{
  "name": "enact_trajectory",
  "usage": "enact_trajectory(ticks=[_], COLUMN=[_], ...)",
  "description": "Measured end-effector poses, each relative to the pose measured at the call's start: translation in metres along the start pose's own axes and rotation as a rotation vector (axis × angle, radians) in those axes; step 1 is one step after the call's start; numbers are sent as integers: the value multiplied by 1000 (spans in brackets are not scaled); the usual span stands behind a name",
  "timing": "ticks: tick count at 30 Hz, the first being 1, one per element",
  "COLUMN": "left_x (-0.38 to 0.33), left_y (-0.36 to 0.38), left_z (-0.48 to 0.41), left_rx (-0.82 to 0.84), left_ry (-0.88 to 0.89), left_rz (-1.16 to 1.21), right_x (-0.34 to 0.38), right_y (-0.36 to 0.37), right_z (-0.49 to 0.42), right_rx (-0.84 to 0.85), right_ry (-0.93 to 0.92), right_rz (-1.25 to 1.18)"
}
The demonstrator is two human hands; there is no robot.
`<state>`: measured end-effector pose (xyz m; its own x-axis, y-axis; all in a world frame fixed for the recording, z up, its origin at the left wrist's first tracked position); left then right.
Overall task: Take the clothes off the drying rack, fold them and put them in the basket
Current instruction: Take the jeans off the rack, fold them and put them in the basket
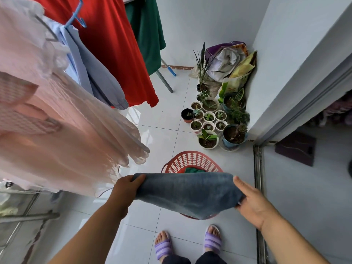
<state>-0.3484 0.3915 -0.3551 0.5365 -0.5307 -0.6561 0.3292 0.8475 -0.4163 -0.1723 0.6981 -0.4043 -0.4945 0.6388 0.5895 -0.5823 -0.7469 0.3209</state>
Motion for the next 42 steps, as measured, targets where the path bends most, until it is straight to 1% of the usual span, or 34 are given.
enact_trajectory(ticks=[1, 2, 4, 6, 8, 10, 11, 12, 13, 14, 15, 16, 18, 19, 21, 22, 24, 26, 27, 30, 32, 34, 36, 39, 42], left_x=[2, 4, 7, 2, -9, -17, -15, -11, -5, 2, 8, 13, 20, 23, 30, 35, 43, 47, 48, 50, 53, 56, 56, 52, 49], left_y=[0, 1, 4, 5, 2, -4, -6, -7, -7, -9, -10, -10, -11, -11, -9, -8, -5, -2, -2, -6, -6, -4, -2, 4, 6], left_z=[-1, -2, -2, 0, 3, 3, 1, -1, -3, -6, -9, -10, -6, -3, 2, 4, 3, 2, 2, 1, 1, 1, 2, 2, 4], left_rx=[9, 21, 45, 85, 157, 240, 258, 261, 240, 191, 134, 74, -40, -82, -104, -80, 25, 129, 152, 127, 114, 94, 61, 53, 110], left_ry=[-19, -41, -64, -42, 32, 100, 93, 67, 45, 39, 42, 42, 28, 22, -3, -45, -115, -142, -146, -151, -168, -174, -160, -112, -90], left_rz=[40, 75, 140, 237, 360, 425, 392, 304, 163, 7, -122, -212, -295, -301, -232, -182, -101, -70, -76, -122, -136, -172, -214, -216, -199], right_x=[-5, -14, -31, -32, -20, -8, -1, 3, 4, 1, -5, -11, -18, -19, -20, -22, -26, -30, -31, -32, -32, -35, -37, -39, -39], right_y=[2, 1, -4, -5, -3, 7, 16, 23, 28, 29, 26, 19, 4, -4, -13, -17, -24, -28, -29, -26, -29, -33, -31, -27, -31], right_z=[4, 4, 4, 2, -1, -4, -2, -1, -1, -4, -7, -10, -12, -12, -11, -11, -11, -13, -13, -7, -3, 1, 4, 7, 9], right_rx=[27, 16, -75, -130, -149, -79, -21, 28, 73, 81, 43, -32, -211, -281, -365, -390, -424, -421, -405, -358, -392, -459, -474, -482, -505], right_ry=[8, 22, 58, 43, -10, -40, -46, -51, -49, -41, -30, -23, -36, -50, -71, -64, -38, 6, 31, 81, 89, 84, 70, 21, -23], right_rz=[12, 70, 252, 315, 267, 59, -49, -118, -141, -105, -20, 115, 372, 459, 539, 555, 575, 576, 567, 555, 614, 682, 712, 731, 783])
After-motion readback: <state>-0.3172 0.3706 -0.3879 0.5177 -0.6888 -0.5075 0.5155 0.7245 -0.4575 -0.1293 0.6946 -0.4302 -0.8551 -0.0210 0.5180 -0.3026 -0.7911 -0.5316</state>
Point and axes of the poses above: each hand's wrist, its own z-axis away from the middle knuckle, its own y-axis out of the palm, x = y × z, the point moved 7 cm from there along -z, towards the middle knuckle, and after that the axes turned 3 degrees about z, right-handed, at the moved point
